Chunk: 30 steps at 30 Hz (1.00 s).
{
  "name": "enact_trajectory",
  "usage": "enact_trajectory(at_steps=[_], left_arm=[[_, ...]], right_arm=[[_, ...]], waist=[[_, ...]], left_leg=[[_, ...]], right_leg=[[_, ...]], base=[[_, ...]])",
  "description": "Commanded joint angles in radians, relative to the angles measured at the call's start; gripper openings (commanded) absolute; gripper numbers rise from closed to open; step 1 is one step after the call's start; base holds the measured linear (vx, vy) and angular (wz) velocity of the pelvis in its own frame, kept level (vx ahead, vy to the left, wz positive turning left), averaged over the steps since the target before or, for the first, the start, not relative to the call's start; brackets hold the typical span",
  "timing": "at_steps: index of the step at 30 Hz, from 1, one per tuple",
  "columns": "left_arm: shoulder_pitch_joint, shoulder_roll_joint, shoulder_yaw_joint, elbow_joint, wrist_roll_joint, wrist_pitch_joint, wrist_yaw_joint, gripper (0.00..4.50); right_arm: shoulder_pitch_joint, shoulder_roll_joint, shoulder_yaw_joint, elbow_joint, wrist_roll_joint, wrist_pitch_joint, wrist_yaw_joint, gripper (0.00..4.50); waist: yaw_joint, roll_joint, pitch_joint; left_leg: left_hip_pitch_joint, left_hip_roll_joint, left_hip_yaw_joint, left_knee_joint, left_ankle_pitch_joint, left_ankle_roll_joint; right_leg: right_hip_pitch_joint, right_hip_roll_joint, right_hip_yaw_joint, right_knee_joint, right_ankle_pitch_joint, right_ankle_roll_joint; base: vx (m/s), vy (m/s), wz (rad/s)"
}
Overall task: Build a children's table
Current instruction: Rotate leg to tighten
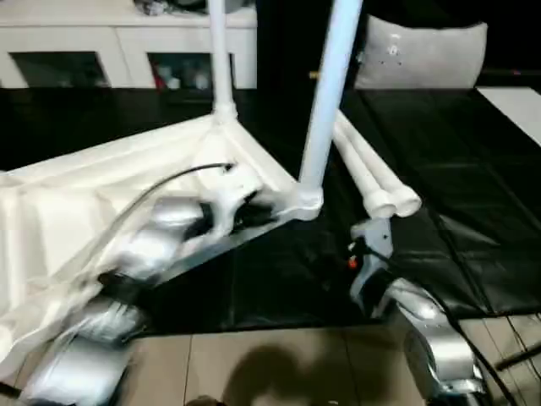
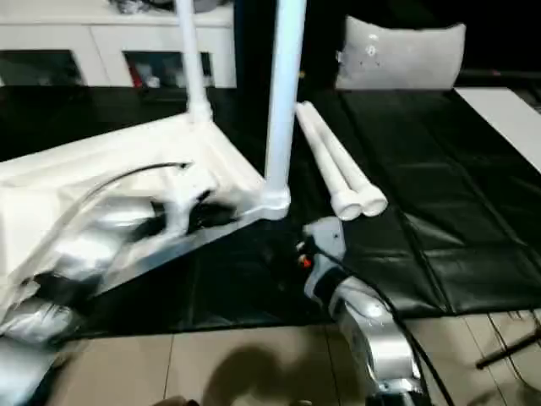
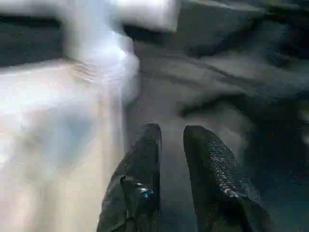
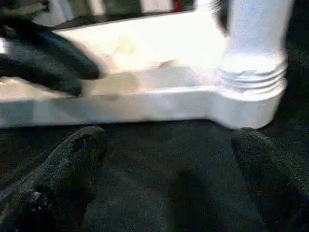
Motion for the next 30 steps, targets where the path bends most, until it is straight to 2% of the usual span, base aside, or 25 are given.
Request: enact_trajectory(at_steps=[1, 2, 3, 4, 6, 7, 9, 10, 14, 17, 21, 25, 26, 28, 30], left_arm=[[0.001, 0.012, -0.029, -0.073, -0.027, 0.058, -0.051, 0.98], [0.009, 0.028, -0.036, -0.095, -0.029, 0.073, -0.065, 0.98], [0.026, 0.068, -0.062, -0.132, -0.009, 0.1, -0.094, 0.98], [0.037, 0.109, -0.097, -0.153, 0.04, 0.132, -0.113, 0.98], [0.034, 0.121, -0.121, -0.133, 0.112, 0.158, -0.086, 0.98], [0.027, 0.113, -0.122, -0.108, 0.142, 0.147, -0.062, 0.98], [0.003, 0.094, -0.121, -0.063, 0.187, 0.167, 0.031, 0.98], [-0.014, 0.088, -0.122, -0.043, 0.201, 0.185, 0.08, 0.98], [-0.077, 0.044, -0.106, 0.046, 0.217, 0.197, 0.207, 0.98], [-0.134, -0.025, -0.07, 0.141, 0.235, 0.159, 0.299, 0.98], [-0.2, -0.117, -0.028, 0.292, 0.239, 0.08, 0.422, 0.98], [-0.235, -0.145, -0.035, 0.382, 0.256, 0.018, 0.514, 0.98], [-0.258, -0.166, -0.033, 0.469, 0.272, -0.043, 0.593, 0.98], [-0.275, -0.187, -0.018, 0.534, 0.284, -0.111, 0.657, 0.98], [-0.267, -0.219, 0.045, 0.523, 0.229, -0.148, 0.653, 0.98]], right_arm=[[0.0, -0.006, 0.016, -0.03, 0.012, 0.021, 0.023, 4.5], [0.003, -0.012, 0.021, -0.035, 0.013, 0.024, 0.031, 4.5], [0.009, -0.024, 0.031, -0.049, 0.015, 0.037, 0.047, 4.5], [0.013, -0.037, 0.042, -0.061, 0.014, 0.049, 0.063, 4.5], [0.012, -0.045, 0.046, -0.067, 0.005, 0.055, 0.065, 4.5], [0.011, -0.045, 0.045, -0.068, 0.004, 0.056, 0.064, 4.5], [0.011, -0.049, 0.048, -0.075, 0.009, 0.062, 0.057, 4.5], [0.01, -0.05, 0.05, -0.079, 0.011, 0.066, 0.054, 4.5], [0.005, -0.053, 0.051, -0.082, 0.004, 0.069, 0.046, 4.5], [0.001, -0.055, 0.047, -0.078, -0.004, 0.068, 0.028, 4.5], [-0.005, -0.055, 0.035, -0.062, -0.019, 0.063, 0.002, 4.5], [-0.007, -0.056, 0.031, -0.053, -0.024, 0.057, -0.01, 4.5], [-0.009, -0.058, 0.028, -0.048, -0.029, 0.054, -0.021, 4.5], [-0.009, -0.057, 0.026, -0.048, -0.03, 0.055, -0.031, 4.5], [-0.001, -0.049, 0.022, -0.064, -0.022, 0.056, -0.039, 4.5]], waist=[[-0.003, 0.013, -0.059], [0.0, 0.013, -0.06], [0.0, 0.013, -0.056], [0.0, 0.014, -0.055], [-0.007, 0.012, -0.054], [-0.008, 0.013, -0.056], [-0.008, 0.014, -0.057], [-0.006, 0.012, -0.06], [-0.003, 0.012, -0.064], [-0.001, 0.01, -0.065], [0.002, 0.005, -0.068], [0.002, 0.004, -0.072], [0.001, 0.005, -0.073], [0.002, 0.008, -0.073], [0.005, 0.006, -0.074]], left_leg=[[0.029, 0.035, -0.007, -0.076, -0.316, -0.006], [0.032, 0.036, -0.007, -0.076, -0.323, -0.012], [0.029, 0.036, -0.01, -0.08, -0.337, -0.018], [0.03, 0.035, -0.012, -0.082, -0.358, -0.027], [0.027, 0.034, -0.013, -0.084, -0.354, -0.034], [0.03, 0.032, -0.013, -0.081, -0.354, -0.037], [0.03, 0.031, -0.012, -0.077, -0.351, -0.041], [0.028, 0.03, -0.015, -0.077, -0.337, -0.039], [0.028, 0.029, -0.011, -0.072, -0.296, -0.029], [0.02, 0.024, -0.011, -0.067, -0.272, -0.02], [0.018, 0.022, -0.013, -0.063, -0.263, -0.011], [0.013, 0.021, -0.014, -0.06, -0.231, 0.004], [0.012, 0.022, -0.014, -0.06, -0.224, 0.007], [0.013, 0.019, -0.014, -0.057, -0.22, 0.014], [0.015, 0.022, -0.014, -0.057, -0.221, 0.016]], right_leg=[[0.031, -0.062, 0.04, -0.072, -0.241, -0.218], [0.032, -0.065, 0.04, -0.072, -0.255, -0.214], [0.033, -0.066, 0.041, -0.075, -0.292, -0.202], [0.032, -0.065, 0.04, -0.078, -0.333, -0.181], [0.033, -0.062, 0.041, -0.077, -0.334, -0.161], [0.032, -0.065, 0.042, -0.08, -0.344, -0.156], [0.031, -0.063, 0.042, -0.081, -0.335, -0.158], [0.036, -0.066, 0.041, -0.079, -0.32, -0.16], [0.036, -0.063, 0.04, -0.073, -0.237, -0.181], [0.043, -0.061, 0.038, -0.074, -0.221, -0.179], [0.047, -0.065, 0.036, -0.078, -0.244, -0.169], [0.052, -0.064, 0.034, -0.073, -0.186, -0.176], [0.053, -0.064, 0.034, -0.072, -0.175, -0.179], [0.052, -0.061, 0.033, -0.073, -0.156, -0.182], [0.054, -0.065, 0.032, -0.073, -0.151, -0.192]], base=[[0.0, 0.0, 0.0], [0.0, 0.0, 0.0], [0.0, 0.0, 0.0], [0.0, 0.0, 0.0], [0.0, 0.0, 0.0], [0.0, 0.0, 0.0], [0.0, 0.0, 0.0], [0.0, 0.0, 0.0], [0.0, 0.0, 0.0], [0.0, 0.0, 0.0], [0.0, 0.0, 0.0], [0.0, 0.0, 0.0], [0.0, 0.0, 0.0], [0.0, 0.0, 0.0], [0.0, 0.0, 0.0]])
